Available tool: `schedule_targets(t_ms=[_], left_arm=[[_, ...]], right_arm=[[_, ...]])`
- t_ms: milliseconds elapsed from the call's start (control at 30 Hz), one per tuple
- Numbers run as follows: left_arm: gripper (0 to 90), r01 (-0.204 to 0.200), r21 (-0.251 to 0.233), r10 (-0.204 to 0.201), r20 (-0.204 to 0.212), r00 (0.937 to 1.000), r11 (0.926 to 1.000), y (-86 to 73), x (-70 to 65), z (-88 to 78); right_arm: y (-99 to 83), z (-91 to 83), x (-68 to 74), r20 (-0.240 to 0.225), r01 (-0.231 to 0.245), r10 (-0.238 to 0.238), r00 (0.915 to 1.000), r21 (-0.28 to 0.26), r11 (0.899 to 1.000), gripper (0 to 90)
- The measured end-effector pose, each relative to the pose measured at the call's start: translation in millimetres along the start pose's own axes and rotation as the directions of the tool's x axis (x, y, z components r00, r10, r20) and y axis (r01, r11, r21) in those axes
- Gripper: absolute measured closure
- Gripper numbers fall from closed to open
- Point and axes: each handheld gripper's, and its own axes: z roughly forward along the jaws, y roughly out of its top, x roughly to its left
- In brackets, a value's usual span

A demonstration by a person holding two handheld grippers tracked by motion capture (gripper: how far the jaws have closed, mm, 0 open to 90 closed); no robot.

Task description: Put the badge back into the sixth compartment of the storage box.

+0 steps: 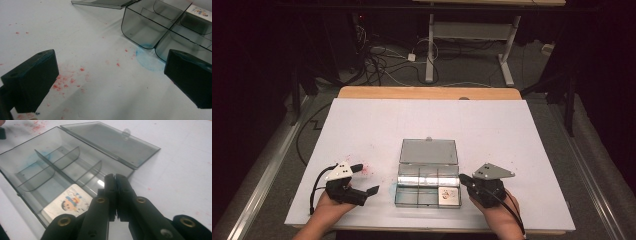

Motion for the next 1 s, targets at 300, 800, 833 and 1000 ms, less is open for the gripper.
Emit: schedule_targets(t_ms=[300, 800, 833, 1000], left_arm=[[0.0, 0.001, 0.0, -0.001, 0.001, 1.0, 1.0, 0.0, 0.1, 0.0], [0.0, 0.004, -0.001, -0.004, 0.003, 1.0, 1.0, -0.1, 0.3, 0.0], [0.0, 0.005, -0.001, -0.005, 0.002, 1.0, 1.0, 0.0, 0.3, -0.1], [0.0, -0.014, 0.005, 0.014, -0.002, 0.9999, 0.9999, 0.4, -1.8, 0.5]], right_arm=[[-21.6, -11.2, -21.9, 0.048, -0.052, 0.052, 0.9975, -0.006, 0.999, 86.4], [-52.1, 1.6, -41.8, 0.051, -0.135, 0.133, 0.9898, 0.022, 0.991, 56.4], [-52.1, 2.8, -41.9, 0.041, -0.138, 0.137, 0.9897, 0.025, 0.99, 51.2], [-51.2, 5.4, -40.5, 0.045, -0.115, 0.114, 0.9924, 0.019, 0.993, 32.2]])
